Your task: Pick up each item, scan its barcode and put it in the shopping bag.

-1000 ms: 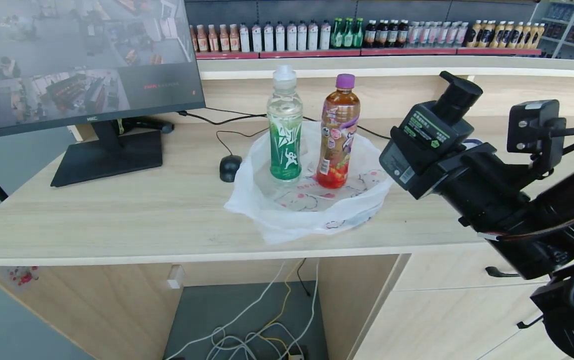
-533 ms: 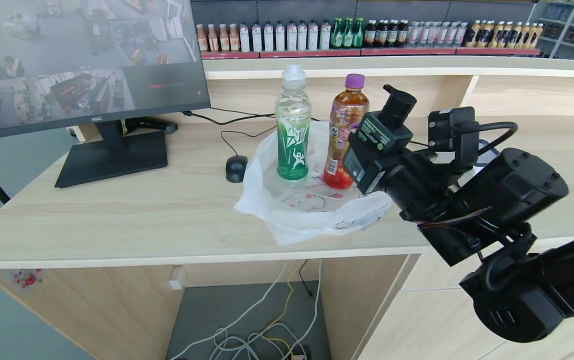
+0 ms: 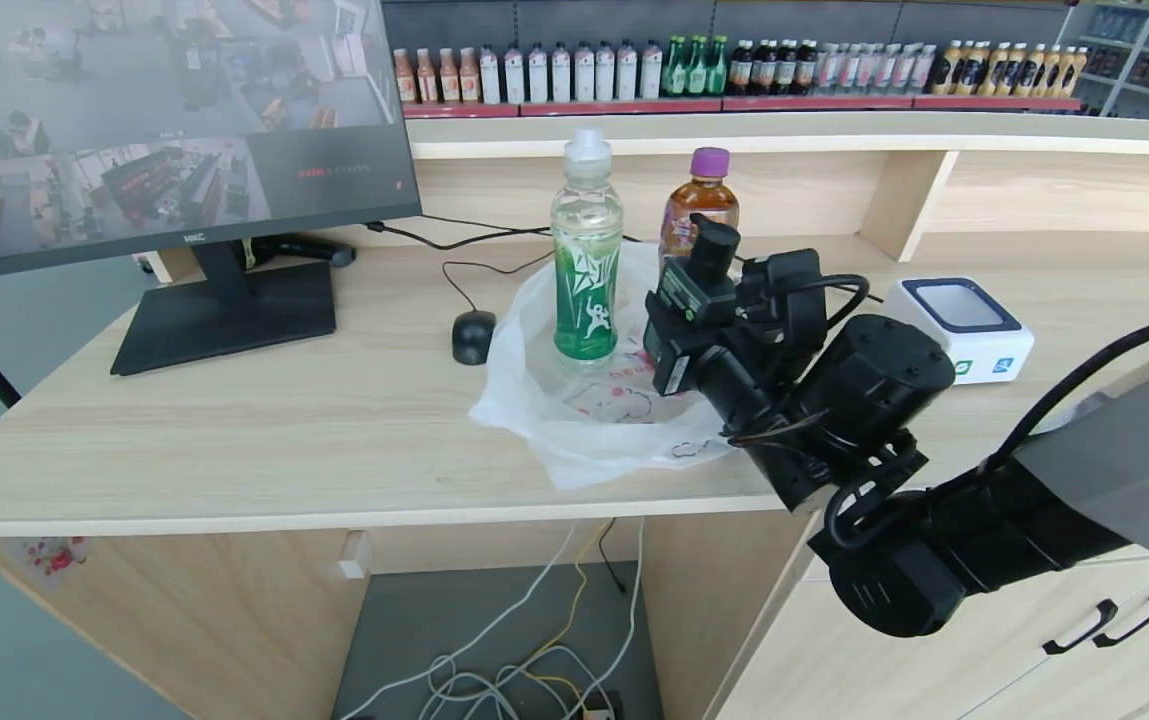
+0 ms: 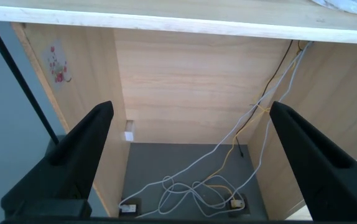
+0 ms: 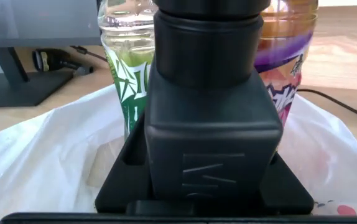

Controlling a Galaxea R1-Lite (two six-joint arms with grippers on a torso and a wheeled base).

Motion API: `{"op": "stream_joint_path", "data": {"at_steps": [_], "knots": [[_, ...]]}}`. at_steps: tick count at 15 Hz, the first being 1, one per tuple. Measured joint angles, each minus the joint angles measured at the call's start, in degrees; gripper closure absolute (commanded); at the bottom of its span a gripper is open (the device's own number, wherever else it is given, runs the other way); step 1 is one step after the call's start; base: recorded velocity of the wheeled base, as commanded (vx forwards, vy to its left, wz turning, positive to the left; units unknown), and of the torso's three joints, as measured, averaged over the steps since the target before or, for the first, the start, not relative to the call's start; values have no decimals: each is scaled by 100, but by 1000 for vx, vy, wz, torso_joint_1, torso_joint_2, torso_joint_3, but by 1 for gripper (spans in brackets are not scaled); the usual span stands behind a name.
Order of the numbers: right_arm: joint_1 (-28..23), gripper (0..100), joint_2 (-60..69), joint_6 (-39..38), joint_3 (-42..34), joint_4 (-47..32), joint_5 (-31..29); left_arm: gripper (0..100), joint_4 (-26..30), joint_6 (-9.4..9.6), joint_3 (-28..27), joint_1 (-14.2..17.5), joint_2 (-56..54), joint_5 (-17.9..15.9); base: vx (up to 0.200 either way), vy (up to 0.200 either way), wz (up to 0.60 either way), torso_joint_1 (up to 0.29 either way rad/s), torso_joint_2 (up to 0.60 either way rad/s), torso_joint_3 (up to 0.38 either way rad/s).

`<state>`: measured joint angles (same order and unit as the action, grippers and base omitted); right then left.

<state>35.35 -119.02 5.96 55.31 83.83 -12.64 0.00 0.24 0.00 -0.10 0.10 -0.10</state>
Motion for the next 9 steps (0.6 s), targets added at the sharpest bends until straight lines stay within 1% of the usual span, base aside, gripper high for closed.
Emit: {"op": "stream_joint_path", "data": {"at_steps": [5, 9], "knots": [[-2, 100, -312, 5, 45, 13, -419, 0, 0, 0, 0, 0, 0, 0, 0, 0, 0, 0, 0, 0], [56, 100, -408, 46, 30, 6, -475, 0, 0, 0, 0, 0, 0, 0, 0, 0, 0, 0, 0, 0]]}}
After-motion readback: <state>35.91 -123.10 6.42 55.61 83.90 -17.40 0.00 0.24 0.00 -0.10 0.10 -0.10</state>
